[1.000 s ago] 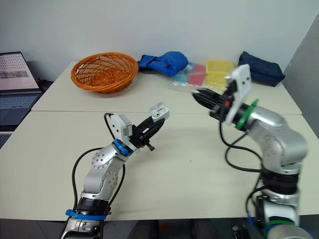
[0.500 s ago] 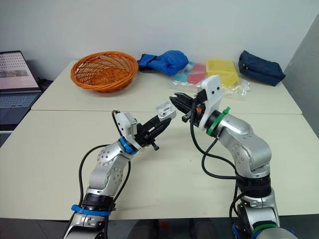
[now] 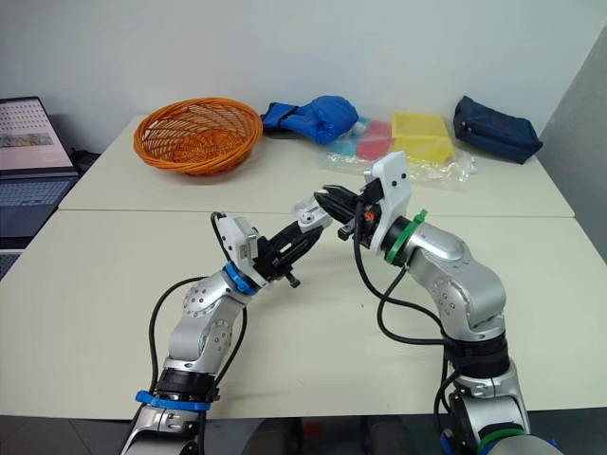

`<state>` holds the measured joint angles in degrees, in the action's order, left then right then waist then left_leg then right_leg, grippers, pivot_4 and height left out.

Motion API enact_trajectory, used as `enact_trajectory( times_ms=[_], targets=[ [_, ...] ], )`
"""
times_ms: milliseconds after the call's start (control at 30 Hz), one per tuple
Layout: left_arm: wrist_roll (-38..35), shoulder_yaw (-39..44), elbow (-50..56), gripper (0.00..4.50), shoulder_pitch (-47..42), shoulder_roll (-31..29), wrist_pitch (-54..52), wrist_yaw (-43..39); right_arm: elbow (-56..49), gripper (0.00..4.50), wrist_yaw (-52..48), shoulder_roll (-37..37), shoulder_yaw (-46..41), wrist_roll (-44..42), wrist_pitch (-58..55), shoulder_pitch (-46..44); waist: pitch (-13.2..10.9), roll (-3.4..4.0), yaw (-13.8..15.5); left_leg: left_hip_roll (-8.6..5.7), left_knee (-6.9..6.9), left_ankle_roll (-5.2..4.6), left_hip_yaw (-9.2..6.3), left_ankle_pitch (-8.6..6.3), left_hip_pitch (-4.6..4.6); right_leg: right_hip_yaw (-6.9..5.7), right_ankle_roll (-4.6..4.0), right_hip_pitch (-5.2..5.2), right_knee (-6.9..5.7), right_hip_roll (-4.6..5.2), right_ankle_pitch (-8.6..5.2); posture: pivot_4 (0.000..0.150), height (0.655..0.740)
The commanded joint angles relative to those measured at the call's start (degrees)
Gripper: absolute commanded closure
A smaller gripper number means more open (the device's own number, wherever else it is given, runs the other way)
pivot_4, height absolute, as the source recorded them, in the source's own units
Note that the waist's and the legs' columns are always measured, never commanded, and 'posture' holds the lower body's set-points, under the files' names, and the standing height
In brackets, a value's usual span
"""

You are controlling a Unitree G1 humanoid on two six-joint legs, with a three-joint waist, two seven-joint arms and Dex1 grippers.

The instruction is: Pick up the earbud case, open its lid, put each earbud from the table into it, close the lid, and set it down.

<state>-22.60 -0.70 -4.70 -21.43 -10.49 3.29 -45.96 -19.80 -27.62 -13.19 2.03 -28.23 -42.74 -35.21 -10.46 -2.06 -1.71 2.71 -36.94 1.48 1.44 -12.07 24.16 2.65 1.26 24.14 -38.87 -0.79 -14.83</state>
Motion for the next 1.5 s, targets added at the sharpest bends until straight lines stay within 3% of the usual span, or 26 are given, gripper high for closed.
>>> enact_trajectory(
  times_ms=[33, 1000, 1233, 1367, 1500],
  targets=[
    [-0.8, -0.2, 2.3, 3.77, 0.0, 0.5, 1.3, -0.4, -0.2, 4.14, -0.6, -0.4, 0.5, 0.4, 2.0, 0.1, 0.0, 0.00, 0.0, 0.00, 0.00, 0.00, 0.00, 0.00, 0.00, 0.00, 0.00, 0.00, 0.00, 0.00, 0.00, 0.150, 0.7400],
    [-1.0, -1.3, 5.7, 3.77, -2.0, 1.0, -2.2, 2.1, 2.5, 4.14, -1.1, -2.1, 2.4, 4.2, 6.1, 1.8, 0.0, 0.00, 0.0, 0.00, 0.01, 0.00, 0.00, 0.00, 0.00, 0.00, 0.00, 0.01, 0.00, -0.01, 0.00, 0.150, 0.7400],
    [-0.9, -1.4, 5.7, 3.77, -1.9, 1.1, -2.2, 2.2, 2.5, 1.72, -1.5, -1.5, 1.2, 2.4, 5.5, 1.2, 0.0, 0.00, 0.0, -0.01, 0.01, 0.00, 0.01, 0.00, 0.00, 0.01, 0.00, 0.00, 0.01, 0.00, 0.00, 0.150, 0.7400],
    [-0.9, -1.5, 6.2, 3.77, -1.9, 1.1, -2.6, 2.5, 2.6, 1.72, -1.7, -1.3, -1.8, -0.5, 4.0, 0.6, 0.0, 0.00, 0.0, 0.01, 0.02, 0.00, -0.01, 0.00, 0.00, 0.00, 0.00, 0.00, 0.01, -0.01, 0.00, 0.150, 0.7400],
    [-0.8, -1.5, 6.7, 3.77, -1.9, 0.9, -3.1, 2.8, 0.8, 1.72, -3.6, -3.2, -11.9, -18.2, -7.1, -0.6, 0.0, 0.00, 0.1, -0.01, 0.00, 0.00, -0.01, 0.00, 0.02, 0.00, 0.00, -0.02, 0.02, 0.02, 0.00, 0.150, 0.7400]
  ],
)
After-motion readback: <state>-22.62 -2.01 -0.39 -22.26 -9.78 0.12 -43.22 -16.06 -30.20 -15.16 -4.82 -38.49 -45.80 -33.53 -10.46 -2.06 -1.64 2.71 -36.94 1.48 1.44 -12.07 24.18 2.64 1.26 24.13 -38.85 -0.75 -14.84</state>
